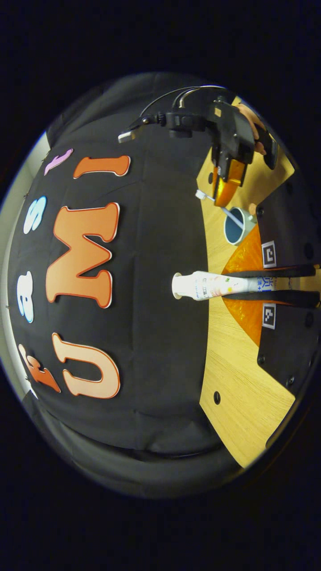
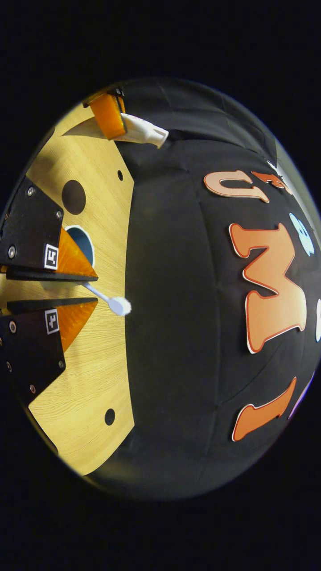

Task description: Put the toothbrush and toothpaste on the desktop into the cup, then pick up the cup and place it on the coaster on the desktop.

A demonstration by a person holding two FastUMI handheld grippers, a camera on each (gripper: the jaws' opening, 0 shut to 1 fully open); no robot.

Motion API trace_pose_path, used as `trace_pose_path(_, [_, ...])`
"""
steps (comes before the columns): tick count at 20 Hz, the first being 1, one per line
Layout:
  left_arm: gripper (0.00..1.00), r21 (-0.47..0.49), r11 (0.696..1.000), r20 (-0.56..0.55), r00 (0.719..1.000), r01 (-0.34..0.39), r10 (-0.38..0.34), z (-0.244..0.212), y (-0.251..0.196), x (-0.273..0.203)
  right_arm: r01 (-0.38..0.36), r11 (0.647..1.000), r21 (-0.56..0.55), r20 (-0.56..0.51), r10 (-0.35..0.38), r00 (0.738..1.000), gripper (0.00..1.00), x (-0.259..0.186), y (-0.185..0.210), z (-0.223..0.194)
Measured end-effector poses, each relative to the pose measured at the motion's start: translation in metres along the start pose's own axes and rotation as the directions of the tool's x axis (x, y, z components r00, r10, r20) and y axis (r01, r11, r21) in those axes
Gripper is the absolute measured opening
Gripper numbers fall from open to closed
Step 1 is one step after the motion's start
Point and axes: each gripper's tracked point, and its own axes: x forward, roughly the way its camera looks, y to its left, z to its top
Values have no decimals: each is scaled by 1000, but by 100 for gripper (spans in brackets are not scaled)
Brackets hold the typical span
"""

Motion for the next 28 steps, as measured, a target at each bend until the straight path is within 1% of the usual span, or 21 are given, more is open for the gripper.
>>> trace_pose_path(1, [15,-12,1000,18,1000,4,-4,7,-6,4,2,1000,1,-5,-2,1000,18,-5,-4,-2])
trace_pose_path(4, [15,-33,999,66,998,23,-21,23,-23,10,-11,1000,8,-28,11,1000,21,-24,-11,-11])
trace_pose_path(5, [15,-42,999,92,995,30,-26,31,-30,14,-12,1000,9,-38,12,999,25,-30,-15,-14])
trace_pose_path(6, [15,-48,998,114,993,42,-36,36,-37,18,-6,1000,6,-44,6,999,23,-38,-19,-18])
trace_pose_path(7, [15,-46,998,136,990,51,-44,44,-43,22,14,1000,13,-37,-13,999,40,-45,-25,-19])
trace_pose_path(8, [15,-46,998,160,986,48,-40,51,-46,26,21,1000,21,-21,-20,1000,46,-51,-29,-17])
trace_pose_path(9, [15,-47,997,181,982,56,-47,58,-51,30,24,999,23,-8,-24,1000,58,-56,-31,-16])
trace_pose_path(10, [15,-58,996,204,978,63,-50,64,-55,31,31,999,23,2,-31,1000,62,-62,-33,-17])
trace_pose_path(11, [15,-63,995,226,973,72,-56,71,-59,35,34,999,18,10,-35,999,69,-68,-36,-16])
trace_pose_path(12, [15,-69,995,242,968,77,-58,76,-62,39,36,999,12,19,-37,999,72,-75,-37,-15])
trace_pose_path(13, [15,-70,994,256,965,81,-60,79,-65,42,34,999,4,29,-34,999,77,-81,-38,-13])
trace_pose_path(15, [15,-73,993,280,957,96,-72,85,-72,51,36,999,-12,51,-35,998,83,-95,-41,-9])
trace_pose_path(17, [15,-84,988,281,955,127,-99,82,-82,62,48,999,-18,74,-46,996,86,-107,-48,-4])
trace_pose_path(19, [15,-91,983,249,959,161,-134,67,-96,75,37,999,-7,87,-36,996,87,-116,-51,-1])
trace_pose_path(22, [15,-77,982,185,971,170,-154,38,-105,98,55,998,6,107,-55,993,87,-124,-62,6])
trace_pose_path(28, [15,-74,977,113,975,201,-192,7,-119,127,75,997,-27,121,-71,990,87,-131,-66,8])
